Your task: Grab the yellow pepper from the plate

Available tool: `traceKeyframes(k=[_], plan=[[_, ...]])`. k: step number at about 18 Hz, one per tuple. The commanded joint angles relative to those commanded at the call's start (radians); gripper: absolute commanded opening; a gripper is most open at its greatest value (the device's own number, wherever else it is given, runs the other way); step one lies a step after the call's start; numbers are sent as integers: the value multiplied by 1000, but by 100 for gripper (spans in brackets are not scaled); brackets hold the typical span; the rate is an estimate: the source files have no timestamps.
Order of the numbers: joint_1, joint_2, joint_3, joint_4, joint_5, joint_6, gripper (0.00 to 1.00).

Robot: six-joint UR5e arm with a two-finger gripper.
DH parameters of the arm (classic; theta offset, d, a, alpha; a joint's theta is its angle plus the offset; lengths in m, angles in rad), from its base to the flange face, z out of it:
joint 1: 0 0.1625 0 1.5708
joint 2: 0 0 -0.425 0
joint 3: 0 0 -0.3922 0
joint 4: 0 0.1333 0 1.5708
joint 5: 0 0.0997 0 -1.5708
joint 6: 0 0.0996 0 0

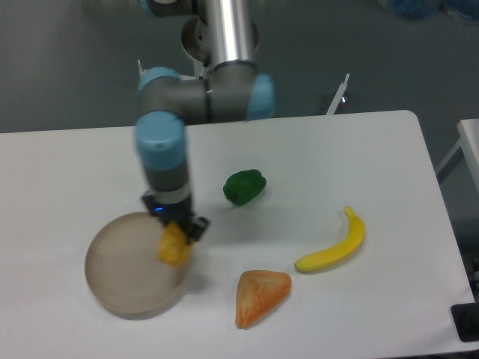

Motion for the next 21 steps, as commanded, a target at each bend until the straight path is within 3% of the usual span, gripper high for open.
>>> traceKeyframes(k=[3,8,21], plan=[[80,-8,9,2,0,163,45],[174,-14,11,9,2,284,45],[206,-29,46,12,-2,312,45]])
